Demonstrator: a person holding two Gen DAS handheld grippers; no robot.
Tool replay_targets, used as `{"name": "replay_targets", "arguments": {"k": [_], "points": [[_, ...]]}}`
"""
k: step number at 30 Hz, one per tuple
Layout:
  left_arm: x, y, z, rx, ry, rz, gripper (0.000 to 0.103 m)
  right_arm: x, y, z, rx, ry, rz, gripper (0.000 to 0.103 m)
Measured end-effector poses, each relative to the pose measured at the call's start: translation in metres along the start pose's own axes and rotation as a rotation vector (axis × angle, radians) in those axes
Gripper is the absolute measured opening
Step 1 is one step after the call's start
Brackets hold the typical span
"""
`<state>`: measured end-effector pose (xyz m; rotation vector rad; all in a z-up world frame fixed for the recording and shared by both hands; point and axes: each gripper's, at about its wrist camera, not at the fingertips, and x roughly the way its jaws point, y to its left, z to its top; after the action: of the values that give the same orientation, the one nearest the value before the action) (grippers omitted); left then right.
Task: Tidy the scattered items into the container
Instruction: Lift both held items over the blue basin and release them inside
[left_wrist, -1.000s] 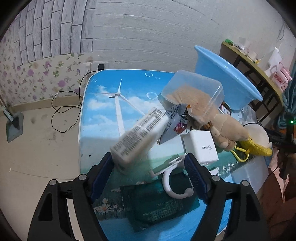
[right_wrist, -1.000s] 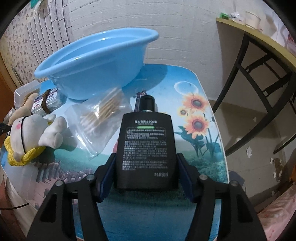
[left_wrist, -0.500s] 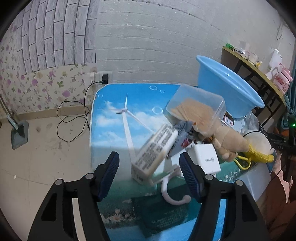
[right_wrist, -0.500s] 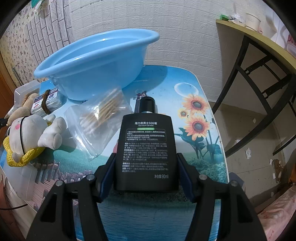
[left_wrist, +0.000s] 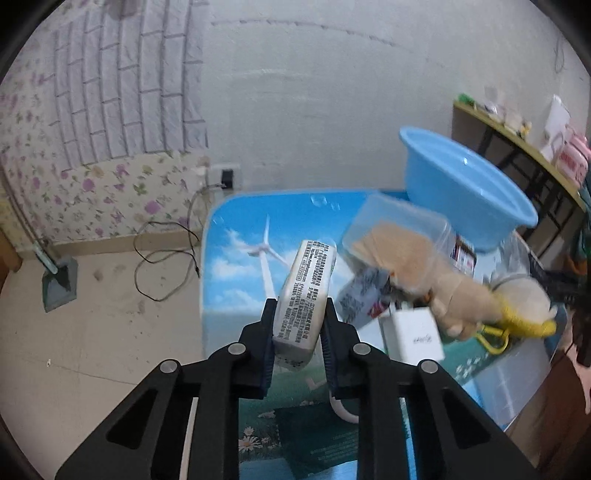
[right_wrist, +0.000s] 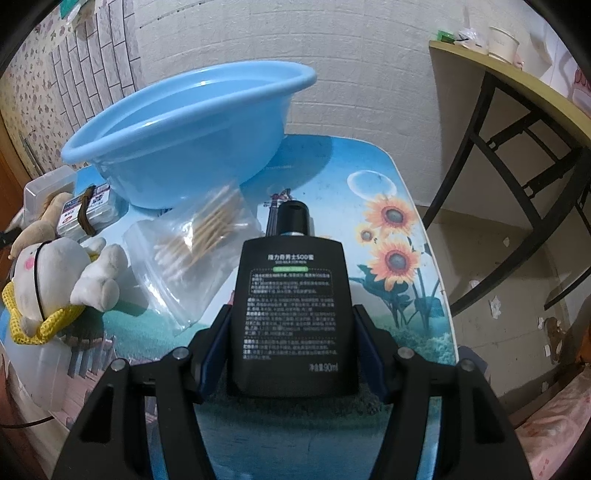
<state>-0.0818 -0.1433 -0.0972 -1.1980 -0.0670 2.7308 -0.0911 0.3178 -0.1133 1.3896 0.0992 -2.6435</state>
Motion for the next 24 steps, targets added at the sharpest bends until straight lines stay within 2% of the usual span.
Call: {"name": "replay_targets", "arguments": {"k": [5, 8, 13, 16, 18, 24], "points": [[-0.027, -0.01, 0.014, -0.013, -0.053, 0.039, 0.02, -0.011, -0.01, -0.004, 0.058, -0.025, 0.046, 0.061], [-0.042, -0.02, 0.025, -0.016, -0.09, 0.056, 0.02, -0.025, -0.012, -0.003, 0.07, -0.061, 0.039, 0.061], [-0.055, -0.057, 0.047, 0.042, -0.12, 0.012, 0.02, -0.06, -0.013, 0.01, 0.086, -0.147, 0.06, 0.061], [-0.05, -0.088, 0.067, 0.089, -0.113, -0.052, 0.02, -0.08, -0.007, 0.024, 0.07, -0.195, 0.086, 0.061], [-0.042, -0.107, 0.08, 0.12, -0.109, -0.067, 0.02, -0.086, 0.001, 0.038, 0.051, -0.216, 0.116, 0.061], [0.006, -0.169, 0.109, 0.203, -0.051, -0.127, 0.02, -0.081, 0.023, 0.08, 0.003, -0.244, 0.162, 0.061]]}}
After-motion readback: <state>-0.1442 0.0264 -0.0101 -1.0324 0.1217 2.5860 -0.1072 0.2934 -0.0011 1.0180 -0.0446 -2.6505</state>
